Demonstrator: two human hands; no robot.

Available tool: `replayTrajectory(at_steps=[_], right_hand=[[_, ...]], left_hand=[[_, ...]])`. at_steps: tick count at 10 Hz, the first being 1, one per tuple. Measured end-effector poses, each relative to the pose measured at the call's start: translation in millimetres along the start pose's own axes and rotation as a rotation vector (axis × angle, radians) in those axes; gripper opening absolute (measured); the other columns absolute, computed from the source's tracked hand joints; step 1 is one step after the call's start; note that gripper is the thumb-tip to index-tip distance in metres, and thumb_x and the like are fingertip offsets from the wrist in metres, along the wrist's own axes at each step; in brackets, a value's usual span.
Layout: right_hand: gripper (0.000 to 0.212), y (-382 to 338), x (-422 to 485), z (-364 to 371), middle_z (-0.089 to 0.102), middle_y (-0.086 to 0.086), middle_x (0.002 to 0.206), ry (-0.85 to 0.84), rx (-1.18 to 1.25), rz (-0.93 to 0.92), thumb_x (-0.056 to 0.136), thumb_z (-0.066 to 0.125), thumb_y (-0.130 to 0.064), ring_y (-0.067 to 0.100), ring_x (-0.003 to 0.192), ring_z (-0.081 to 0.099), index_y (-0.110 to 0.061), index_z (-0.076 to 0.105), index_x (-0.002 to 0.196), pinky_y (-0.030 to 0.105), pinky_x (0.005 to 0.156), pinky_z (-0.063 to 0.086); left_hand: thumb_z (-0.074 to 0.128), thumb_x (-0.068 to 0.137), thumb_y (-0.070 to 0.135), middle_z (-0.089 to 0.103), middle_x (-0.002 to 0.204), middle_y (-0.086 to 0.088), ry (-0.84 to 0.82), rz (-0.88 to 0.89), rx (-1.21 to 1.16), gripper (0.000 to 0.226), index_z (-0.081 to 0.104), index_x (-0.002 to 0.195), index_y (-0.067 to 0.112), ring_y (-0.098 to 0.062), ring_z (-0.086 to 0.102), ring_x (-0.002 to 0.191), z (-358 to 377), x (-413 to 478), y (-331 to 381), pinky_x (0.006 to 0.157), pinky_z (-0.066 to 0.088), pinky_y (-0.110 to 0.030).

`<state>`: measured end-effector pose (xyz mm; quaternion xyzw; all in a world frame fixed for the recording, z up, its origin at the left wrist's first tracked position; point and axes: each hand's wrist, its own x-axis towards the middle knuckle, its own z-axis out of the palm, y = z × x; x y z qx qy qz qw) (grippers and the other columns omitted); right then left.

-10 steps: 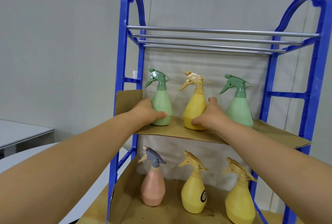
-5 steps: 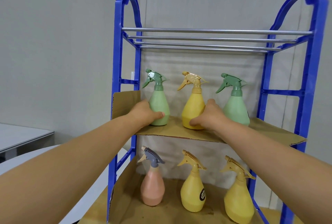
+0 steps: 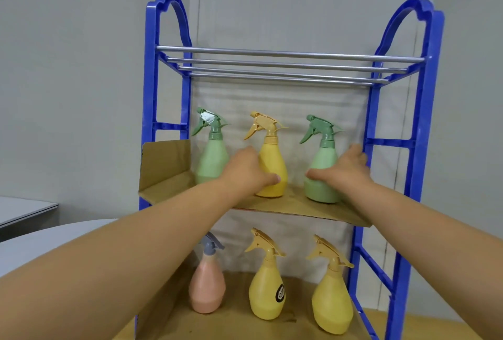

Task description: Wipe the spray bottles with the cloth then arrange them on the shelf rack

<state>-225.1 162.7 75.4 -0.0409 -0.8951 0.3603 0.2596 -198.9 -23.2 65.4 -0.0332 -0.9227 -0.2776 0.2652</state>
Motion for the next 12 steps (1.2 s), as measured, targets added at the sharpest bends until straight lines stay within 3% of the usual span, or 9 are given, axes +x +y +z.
replayTrajectory(at_steps=[1, 2, 5, 12], right_hand=[[0.087, 6.7, 2.8, -3.6, 0.045, 0.008, 0.111, -0.108, 0.065, -0.028, 0.064, 0.082, -0.040, 0.025, 0.095, 0.048, -0.010, 0.029, 0.125, 0.039, 0.075, 0.047], [0.081, 9.2, 5.0, -9.2, 0.044, 0.005, 0.102, -0.123, 0.039, -0.053, 0.064, 0.081, -0.039, 0.024, 0.092, 0.049, -0.009, 0.033, 0.122, 0.040, 0.076, 0.049], [0.069, 18.2, 10.8, -18.0, 0.046, 0.009, 0.106, -0.165, 0.029, -0.059, 0.068, 0.079, -0.032, 0.025, 0.093, 0.050, -0.008, 0.036, 0.117, 0.038, 0.072, 0.048], [0.072, 18.9, -9.7, -26.3, 0.044, 0.008, 0.100, -0.187, 0.054, -0.026, 0.074, 0.077, -0.028, 0.024, 0.089, 0.047, -0.003, 0.032, 0.125, 0.032, 0.064, 0.042]], left_hand=[[0.076, 0.072, 0.042, 0.057, 0.110, -0.010, -0.054, -0.049, 0.039, 0.059, 0.049, 0.111, 0.007, -0.026, 0.056, 0.097, 9.1, 4.2, 5.7, 0.071, 0.043, -0.032], [0.074, 0.075, 0.038, 0.058, 0.111, -0.013, -0.050, -0.068, 0.079, 0.055, 0.051, 0.112, 0.005, -0.028, 0.056, 0.101, 11.3, 5.0, 6.7, 0.072, 0.042, -0.033], [0.074, 0.074, 0.040, 0.058, 0.110, -0.012, -0.026, -0.088, 0.091, 0.057, 0.048, 0.112, 0.006, -0.028, 0.056, 0.100, 18.2, 7.8, 12.2, 0.069, 0.040, -0.031], [0.077, 0.073, 0.035, 0.056, 0.115, -0.013, -0.012, -0.100, 0.026, 0.065, 0.043, 0.119, 0.004, -0.028, 0.055, 0.103, 4.7, -7.5, 10.4, 0.073, 0.043, -0.032]])
